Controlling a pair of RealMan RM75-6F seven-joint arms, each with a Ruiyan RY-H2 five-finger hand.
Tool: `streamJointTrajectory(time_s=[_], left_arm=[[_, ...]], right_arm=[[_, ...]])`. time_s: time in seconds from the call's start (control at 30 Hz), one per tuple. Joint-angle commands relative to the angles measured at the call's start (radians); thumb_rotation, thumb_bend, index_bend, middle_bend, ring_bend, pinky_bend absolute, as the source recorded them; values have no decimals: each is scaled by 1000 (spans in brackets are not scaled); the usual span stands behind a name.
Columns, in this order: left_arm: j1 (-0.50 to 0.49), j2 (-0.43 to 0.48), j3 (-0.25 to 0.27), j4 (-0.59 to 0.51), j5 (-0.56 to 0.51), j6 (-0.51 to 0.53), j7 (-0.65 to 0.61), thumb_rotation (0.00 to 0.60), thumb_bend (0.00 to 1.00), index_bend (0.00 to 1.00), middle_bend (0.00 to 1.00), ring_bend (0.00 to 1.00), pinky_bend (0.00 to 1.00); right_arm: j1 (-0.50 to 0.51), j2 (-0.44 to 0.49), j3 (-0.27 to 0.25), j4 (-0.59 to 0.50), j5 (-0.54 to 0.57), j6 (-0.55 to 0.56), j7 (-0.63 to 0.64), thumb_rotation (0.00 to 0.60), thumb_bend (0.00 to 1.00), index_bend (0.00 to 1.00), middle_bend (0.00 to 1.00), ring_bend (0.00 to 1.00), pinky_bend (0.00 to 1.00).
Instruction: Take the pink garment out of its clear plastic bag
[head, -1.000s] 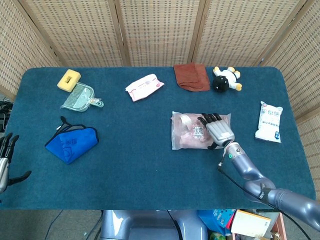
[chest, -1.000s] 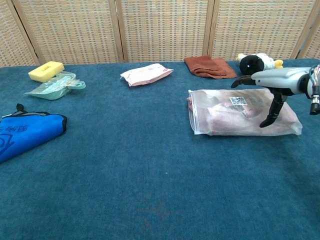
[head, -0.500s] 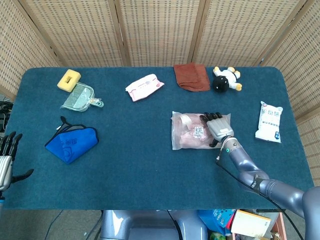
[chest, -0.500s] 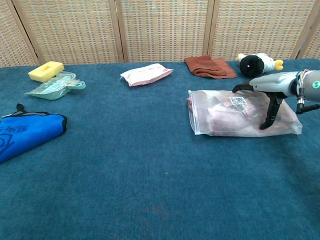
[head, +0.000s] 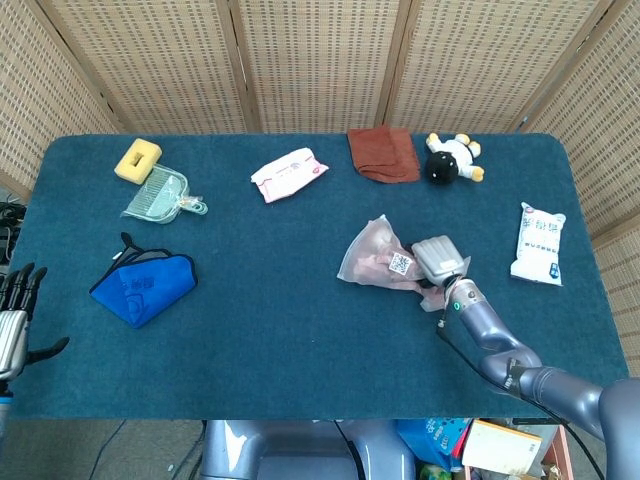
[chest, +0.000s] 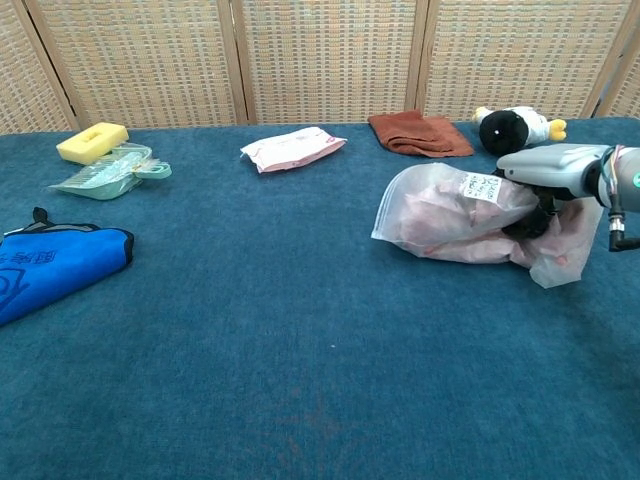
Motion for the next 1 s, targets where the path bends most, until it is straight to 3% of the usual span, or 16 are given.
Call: streamJointTrajectory(time_s=[0.03,0.3,0.47,0.77,1.0], left_arm=[[-2,-1,-1,-2,-1,-2,2,600,57,0,0,0,0],[-44,16,-15,-3,37,-24,-13,600,57,0,0,0,0],[-117,66,-49,-12,64,-80,-3,600,57,0,0,0,0],[-281,110,-107,-41,83,-242,26,600,57,0,0,0,0],[-411,54,-136,-47,42,-391,-4,600,57,5,0,0,0]], right_arm=[[-20,36,-9,-38,-117,39,127,600,1000,505,591,650,745],[5,111,9,-163,-283,109,320,600,1000,505,597,657,746],[48,139,39,-250,-335,122,368,600,1000,505,599,658,745],[126,123,82,-353,-310,76,267,600,1000,514,609,660,745],[200,32,135,-364,-150,26,120,600,1000,514,611,663,745]])
